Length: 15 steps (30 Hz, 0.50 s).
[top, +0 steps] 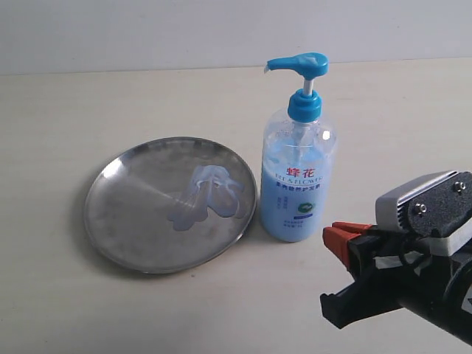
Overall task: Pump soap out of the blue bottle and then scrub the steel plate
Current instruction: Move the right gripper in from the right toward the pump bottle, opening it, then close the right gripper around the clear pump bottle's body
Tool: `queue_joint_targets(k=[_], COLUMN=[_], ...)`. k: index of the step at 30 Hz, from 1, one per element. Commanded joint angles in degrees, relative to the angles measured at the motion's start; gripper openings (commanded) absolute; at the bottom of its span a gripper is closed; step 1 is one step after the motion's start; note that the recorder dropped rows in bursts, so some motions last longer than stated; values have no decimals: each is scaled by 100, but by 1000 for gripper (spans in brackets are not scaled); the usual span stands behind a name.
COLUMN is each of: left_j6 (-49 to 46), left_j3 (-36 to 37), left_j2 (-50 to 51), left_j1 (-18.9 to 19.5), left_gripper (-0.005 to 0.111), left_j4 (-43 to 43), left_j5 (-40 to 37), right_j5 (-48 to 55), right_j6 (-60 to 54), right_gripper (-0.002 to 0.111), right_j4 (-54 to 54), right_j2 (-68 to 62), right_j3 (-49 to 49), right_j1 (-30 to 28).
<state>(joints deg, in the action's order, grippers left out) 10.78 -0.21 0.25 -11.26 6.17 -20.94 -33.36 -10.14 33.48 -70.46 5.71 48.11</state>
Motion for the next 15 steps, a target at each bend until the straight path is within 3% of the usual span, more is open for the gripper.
queue_joint_targets(k=[1, 5, 7, 15], left_j6=[-28, -28, -28, -28], left_j3=[21, 21, 21, 21], left_j2=[-25, -25, -25, -25], left_j1=[6, 6, 6, 6], left_gripper=[0, 0, 0, 0], left_j4=[-41, -41, -41, -41], left_j5=[71, 71, 71, 71], right_j5=[-181, -378, -536, -964], right_j6=[-363, -666, -666, -666], right_gripper=[43, 91, 105, 105], right_j4=[40, 40, 40, 64], right_j2=[34, 34, 34, 34], right_j3=[-33, -33, -33, 4], right_j1=[17, 17, 17, 17])
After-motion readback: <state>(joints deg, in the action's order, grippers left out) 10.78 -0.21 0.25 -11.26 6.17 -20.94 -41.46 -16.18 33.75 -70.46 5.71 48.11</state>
